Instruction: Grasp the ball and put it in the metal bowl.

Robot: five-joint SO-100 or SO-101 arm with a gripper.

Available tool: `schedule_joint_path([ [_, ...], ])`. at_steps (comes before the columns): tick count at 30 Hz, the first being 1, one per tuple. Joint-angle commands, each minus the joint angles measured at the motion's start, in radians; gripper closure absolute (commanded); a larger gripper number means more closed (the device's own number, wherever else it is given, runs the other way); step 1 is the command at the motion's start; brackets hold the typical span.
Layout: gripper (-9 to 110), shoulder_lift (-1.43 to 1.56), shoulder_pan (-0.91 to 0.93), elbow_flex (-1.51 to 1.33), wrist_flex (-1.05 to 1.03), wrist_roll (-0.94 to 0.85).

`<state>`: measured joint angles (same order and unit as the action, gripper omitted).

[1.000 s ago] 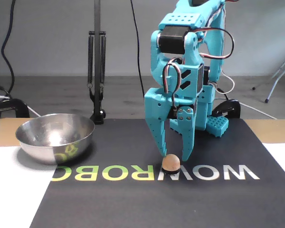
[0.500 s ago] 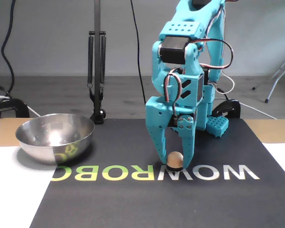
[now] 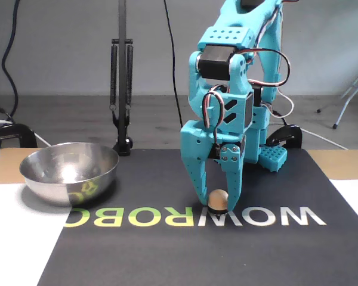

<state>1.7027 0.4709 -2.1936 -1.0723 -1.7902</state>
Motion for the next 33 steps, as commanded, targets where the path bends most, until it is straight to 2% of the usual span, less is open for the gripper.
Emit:
schedule_joint_path([
  [1, 52, 0.021, 0.0, 0.0, -0.008, 0.0],
  [33, 52, 0.107, 0.009, -0.032, -0.092, -0.006],
])
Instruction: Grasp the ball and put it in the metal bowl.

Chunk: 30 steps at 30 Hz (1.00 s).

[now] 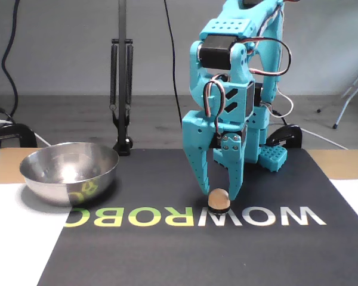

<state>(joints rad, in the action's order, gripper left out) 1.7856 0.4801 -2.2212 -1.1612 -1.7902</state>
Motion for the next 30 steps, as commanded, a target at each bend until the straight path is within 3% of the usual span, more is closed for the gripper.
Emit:
schedule_joint_path([
  [1, 52, 0.025, 0.0, -0.014, -0.002, -0.006],
  [30, 52, -0.04, 0.017, -0.011, 0.067, -0.008],
])
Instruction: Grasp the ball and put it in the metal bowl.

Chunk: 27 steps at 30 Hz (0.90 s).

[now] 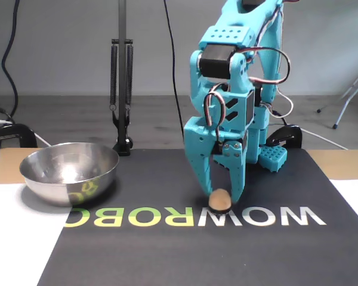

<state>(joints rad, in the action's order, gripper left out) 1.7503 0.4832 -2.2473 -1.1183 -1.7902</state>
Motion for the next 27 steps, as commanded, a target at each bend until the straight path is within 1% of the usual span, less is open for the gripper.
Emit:
schedule_joint_path([
  [1, 52, -0.009, 0.014, 0.014, 0.037, -0.008],
  [12, 52, -0.018, 0.014, 0.018, 0.043, -0.008],
  [14, 58, -0.018, 0.014, 0.018, 0.044, -0.008],
  [17, 74, -0.018, 0.014, 0.018, 0.044, -0.008],
  [19, 81, -0.018, 0.014, 0.018, 0.044, -0.008],
  [22, 83, -0.014, 0.014, 0.018, 0.044, -0.008],
  [27, 83, -0.005, 0.014, 0.021, 0.044, -0.003],
])
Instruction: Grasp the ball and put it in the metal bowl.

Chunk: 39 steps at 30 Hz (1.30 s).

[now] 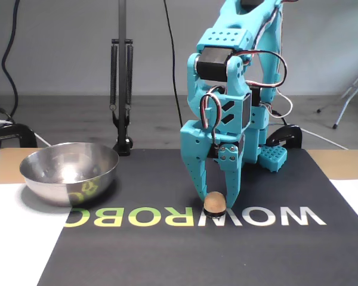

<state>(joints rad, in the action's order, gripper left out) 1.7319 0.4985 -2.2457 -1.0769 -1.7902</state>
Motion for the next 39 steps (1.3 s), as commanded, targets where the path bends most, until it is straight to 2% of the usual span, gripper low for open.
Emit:
schedule_joint_path([
  [1, 83, 0.014, -0.002, 0.026, 0.003, 0.0],
  [9, 83, 0.014, 0.021, 0.163, -0.118, 0.003],
  [25, 83, 0.014, 0.161, 0.572, -0.601, 0.003],
  [39, 83, 0.011, 0.192, 0.658, -0.598, 0.397],
])
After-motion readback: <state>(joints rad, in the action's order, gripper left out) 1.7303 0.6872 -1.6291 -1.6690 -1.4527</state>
